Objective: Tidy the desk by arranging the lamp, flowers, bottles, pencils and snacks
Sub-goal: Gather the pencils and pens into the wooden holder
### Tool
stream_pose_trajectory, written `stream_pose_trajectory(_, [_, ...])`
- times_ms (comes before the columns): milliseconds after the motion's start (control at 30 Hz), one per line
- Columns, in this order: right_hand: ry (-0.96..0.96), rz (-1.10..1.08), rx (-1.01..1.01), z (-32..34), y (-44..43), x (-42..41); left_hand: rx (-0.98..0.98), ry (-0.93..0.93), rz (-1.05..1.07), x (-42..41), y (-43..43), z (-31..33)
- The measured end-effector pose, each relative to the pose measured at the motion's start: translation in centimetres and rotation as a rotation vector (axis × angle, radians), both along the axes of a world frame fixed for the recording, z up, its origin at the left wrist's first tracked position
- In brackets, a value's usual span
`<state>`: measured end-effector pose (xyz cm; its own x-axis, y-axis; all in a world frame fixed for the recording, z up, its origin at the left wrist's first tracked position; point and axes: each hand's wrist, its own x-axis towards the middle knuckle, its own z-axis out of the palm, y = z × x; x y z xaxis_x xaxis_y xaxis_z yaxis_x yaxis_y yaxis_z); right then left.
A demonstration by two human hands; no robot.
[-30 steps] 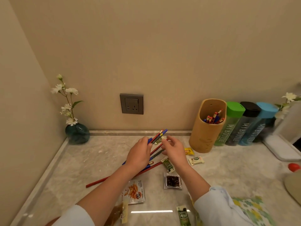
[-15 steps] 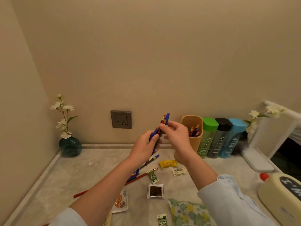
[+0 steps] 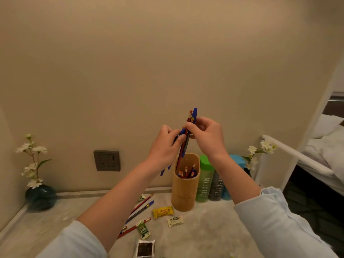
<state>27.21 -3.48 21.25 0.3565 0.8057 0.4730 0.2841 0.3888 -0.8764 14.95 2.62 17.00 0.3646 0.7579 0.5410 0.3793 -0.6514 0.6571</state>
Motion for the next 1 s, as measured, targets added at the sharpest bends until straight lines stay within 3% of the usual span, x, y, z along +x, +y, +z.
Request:
stream_pose_trajectory(300, [0.002,-0.077,0.038,-1.1,1.8,3.6,-0.028,-0.060,-0.071,3.8,2.0,0.2])
stream_pose_trajectory(867, [-0.226,-0.086,-0.238,-12.5,4.5,4.0,-0.216,0.270,-0.092,3.0,4.6,-9.0])
stream_pose_trajectory(1000, [-0.203,-0.064,-0.291,-14.1,4.3,3.8,-0.268,0.198,-0.046,2.5,4.4,-9.8])
